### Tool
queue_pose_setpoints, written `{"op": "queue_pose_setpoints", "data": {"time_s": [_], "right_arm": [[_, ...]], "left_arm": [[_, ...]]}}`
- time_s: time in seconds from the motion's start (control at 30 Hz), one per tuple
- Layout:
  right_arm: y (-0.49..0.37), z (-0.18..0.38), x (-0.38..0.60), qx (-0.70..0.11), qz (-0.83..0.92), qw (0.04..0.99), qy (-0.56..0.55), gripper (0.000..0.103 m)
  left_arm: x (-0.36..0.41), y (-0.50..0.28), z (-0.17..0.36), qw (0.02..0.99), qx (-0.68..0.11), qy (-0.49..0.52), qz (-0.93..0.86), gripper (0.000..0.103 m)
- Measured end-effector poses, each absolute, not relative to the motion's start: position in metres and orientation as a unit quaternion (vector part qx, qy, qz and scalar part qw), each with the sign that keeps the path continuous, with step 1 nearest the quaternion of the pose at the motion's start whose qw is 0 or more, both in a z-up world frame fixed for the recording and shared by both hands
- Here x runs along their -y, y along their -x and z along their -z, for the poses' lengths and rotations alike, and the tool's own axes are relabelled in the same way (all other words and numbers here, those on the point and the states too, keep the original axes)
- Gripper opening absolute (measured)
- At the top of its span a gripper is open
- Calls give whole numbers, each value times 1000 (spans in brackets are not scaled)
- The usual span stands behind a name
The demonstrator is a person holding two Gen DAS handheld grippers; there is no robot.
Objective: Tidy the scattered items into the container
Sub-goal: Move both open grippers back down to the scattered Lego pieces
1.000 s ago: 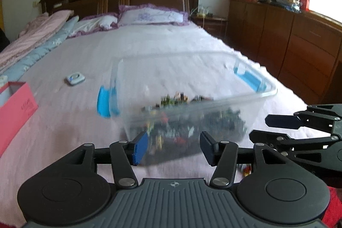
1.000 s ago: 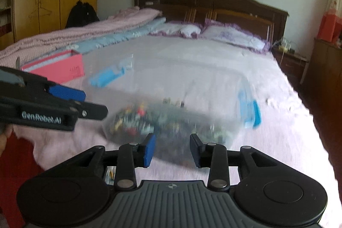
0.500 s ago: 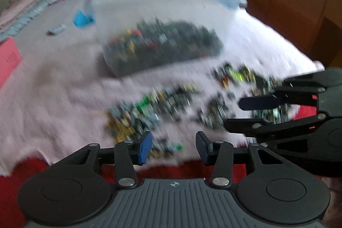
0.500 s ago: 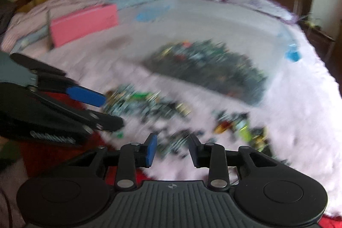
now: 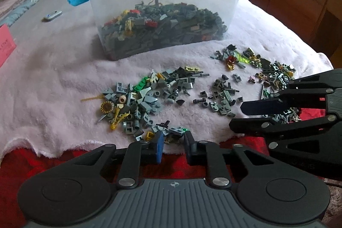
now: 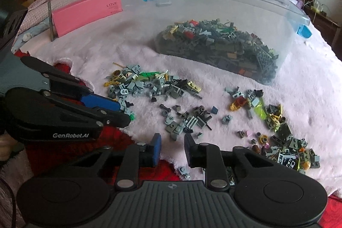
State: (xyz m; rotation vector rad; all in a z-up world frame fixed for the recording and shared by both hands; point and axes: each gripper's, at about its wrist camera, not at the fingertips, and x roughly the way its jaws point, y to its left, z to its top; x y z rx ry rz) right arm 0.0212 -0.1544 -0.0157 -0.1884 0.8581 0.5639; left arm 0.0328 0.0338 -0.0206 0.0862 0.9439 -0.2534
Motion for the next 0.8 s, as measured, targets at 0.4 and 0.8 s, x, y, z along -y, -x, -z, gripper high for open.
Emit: {"op": "queue_pose_setpoints", "data": {"time_s": [0.4,0.8], "right_arm": [[-32,25,156,-420,-270,864,71,25],[-36,25,170,-417,-221,878,73,25]], "left_arm": [[-23,-37,21,881,-444,-82,139,22],[-15,-33,25,879,-443,-95,147,21]]}}
